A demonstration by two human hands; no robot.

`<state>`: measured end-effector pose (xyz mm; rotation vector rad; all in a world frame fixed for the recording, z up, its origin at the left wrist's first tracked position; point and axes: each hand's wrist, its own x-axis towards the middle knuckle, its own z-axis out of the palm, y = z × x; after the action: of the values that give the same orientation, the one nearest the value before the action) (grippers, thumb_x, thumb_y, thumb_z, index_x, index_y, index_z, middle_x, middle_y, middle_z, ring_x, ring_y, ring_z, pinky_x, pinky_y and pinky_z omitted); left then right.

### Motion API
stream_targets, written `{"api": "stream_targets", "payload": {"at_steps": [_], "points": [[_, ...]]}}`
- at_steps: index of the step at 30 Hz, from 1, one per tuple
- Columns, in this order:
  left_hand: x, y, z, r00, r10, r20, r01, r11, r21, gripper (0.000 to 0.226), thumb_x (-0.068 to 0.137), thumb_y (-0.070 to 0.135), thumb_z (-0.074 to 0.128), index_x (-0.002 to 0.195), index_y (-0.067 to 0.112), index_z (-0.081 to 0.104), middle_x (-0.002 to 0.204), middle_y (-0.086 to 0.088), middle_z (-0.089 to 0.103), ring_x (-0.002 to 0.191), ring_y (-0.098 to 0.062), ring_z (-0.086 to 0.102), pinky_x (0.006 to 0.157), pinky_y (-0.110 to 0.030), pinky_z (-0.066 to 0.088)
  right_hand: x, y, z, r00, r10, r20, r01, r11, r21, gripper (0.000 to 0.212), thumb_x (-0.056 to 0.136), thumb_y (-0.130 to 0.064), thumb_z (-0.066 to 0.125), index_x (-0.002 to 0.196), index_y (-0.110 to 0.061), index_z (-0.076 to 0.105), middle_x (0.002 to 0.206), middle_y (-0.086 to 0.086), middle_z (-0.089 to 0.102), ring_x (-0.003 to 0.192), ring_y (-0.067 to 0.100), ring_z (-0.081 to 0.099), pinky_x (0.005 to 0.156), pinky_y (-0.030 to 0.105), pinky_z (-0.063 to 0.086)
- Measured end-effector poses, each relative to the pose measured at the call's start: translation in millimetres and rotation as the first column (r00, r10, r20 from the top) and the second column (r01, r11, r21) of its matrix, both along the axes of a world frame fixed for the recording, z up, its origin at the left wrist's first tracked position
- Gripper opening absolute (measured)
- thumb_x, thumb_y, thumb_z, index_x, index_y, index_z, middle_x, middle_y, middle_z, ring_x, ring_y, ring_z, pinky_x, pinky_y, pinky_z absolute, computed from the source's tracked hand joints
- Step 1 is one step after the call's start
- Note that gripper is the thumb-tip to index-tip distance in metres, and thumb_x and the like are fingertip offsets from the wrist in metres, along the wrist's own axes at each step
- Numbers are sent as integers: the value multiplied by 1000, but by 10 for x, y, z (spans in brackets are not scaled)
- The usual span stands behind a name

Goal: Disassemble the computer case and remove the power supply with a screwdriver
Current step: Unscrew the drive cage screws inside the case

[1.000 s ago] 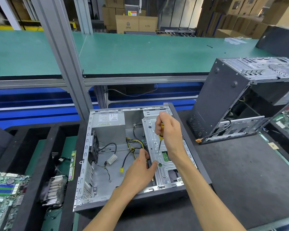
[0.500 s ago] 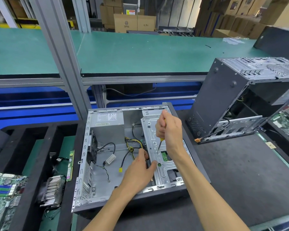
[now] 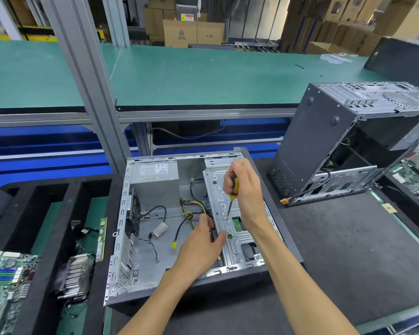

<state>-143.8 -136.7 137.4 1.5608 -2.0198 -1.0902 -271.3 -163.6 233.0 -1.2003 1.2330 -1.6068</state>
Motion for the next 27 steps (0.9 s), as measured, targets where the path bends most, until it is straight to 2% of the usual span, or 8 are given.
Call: {"api": "stream_targets", "payload": {"at_steps": [2, 4, 8, 12, 16, 20, 25, 27], "points": [[1, 4, -11, 1000, 17, -4, -17, 1000, 5, 29, 92, 57, 49, 96, 38, 27, 72, 10, 54, 60, -5, 53, 49, -26, 33, 6, 25, -18, 995, -93, -16, 93, 996, -14, 26, 104, -26, 43, 82, -13, 49, 68, 3, 48, 61, 15, 44, 57, 22, 41], [-2, 5, -24, 999, 32, -5, -32, 999, 3, 32, 92, 57, 50, 99, 36, 27, 71, 8, 55, 60, -8, 55, 50, -28, 35, -9, 49, -8, 995, -103, 13, 103, 995, -12, 29, 104, -25, 41, 77, -17, 48, 63, -1, 43, 56, 13, 38, 53, 23, 35], [-9, -4, -36, 999, 43, -1, -43, 999, 8, 33, 92, 56, 51, 101, 36, 26, 68, 7, 56, 61, -8, 56, 51, -30, 35, -32, 45, 52, 994, 18, 109, -23, 999, 40, 35, 92, -19, 39, 58, -23, 42, 53, -6, 31, 49, 12, 21, 45, 23, 22], [-5, -6, -30, 999, 36, 10, -36, 999, 10, 30, 92, 57, 50, 101, 37, 28, 70, 6, 58, 64, -8, 57, 52, -31, 36, 1, 34, 65, 989, 134, 68, -137, 990, 43, 36, 87, -18, 39, 52, -25, 35, 48, -9, 28, 46, 11, 18, 43, 20, 19], [-5, -2, -13, 999, 38, 20, -38, 999, 15, 30, 93, 56, 50, 103, 36, 30, 70, 7, 57, 63, -9, 57, 52, -31, 36, 30, 39, 10, 989, 150, 20, -150, 989, 3, 26, 93, -27, 45, 68, -22, 42, 54, -5, 32, 49, 13, 22, 46, 22, 24], [-12, -6, -3, 999, 42, 14, -42, 999, 22, 31, 93, 55, 51, 104, 34, 30, 70, 7, 56, 65, -12, 57, 54, -32, 37, 36, 44, -32, 996, 90, 23, -90, 996, -6, 18, 94, -42, 57, 86, -29, 47, 62, 1, 37, 55, 13, 31, 51, 21, 32], [-12, -9, -12, 997, 71, 7, -71, 996, 50, 39, 92, 57, 52, 112, 34, 29, 73, 7, 60, 70, -11, 61, 60, -32, 44, -41, 53, -71, 1000, -19, 10, 19, 999, -25, 26, 101, -38, 50, 93, -14, 57, 75, 0, 60, 65, 12, 54, 58, 17, 43], [-17, -20, -16, 998, 57, 24, -59, 997, 55, 37, 92, 58, 51, 112, 34, 31, 79, 7, 60, 74, -11, 60, 63, -33, 46, -70, 62, -85, 1000, -16, -8, 16, 1000, -6, 32, 104, -38, 43, 89, -17, 62, 76, -1, 61, 67, 12, 56, 60, 17, 45]]}}
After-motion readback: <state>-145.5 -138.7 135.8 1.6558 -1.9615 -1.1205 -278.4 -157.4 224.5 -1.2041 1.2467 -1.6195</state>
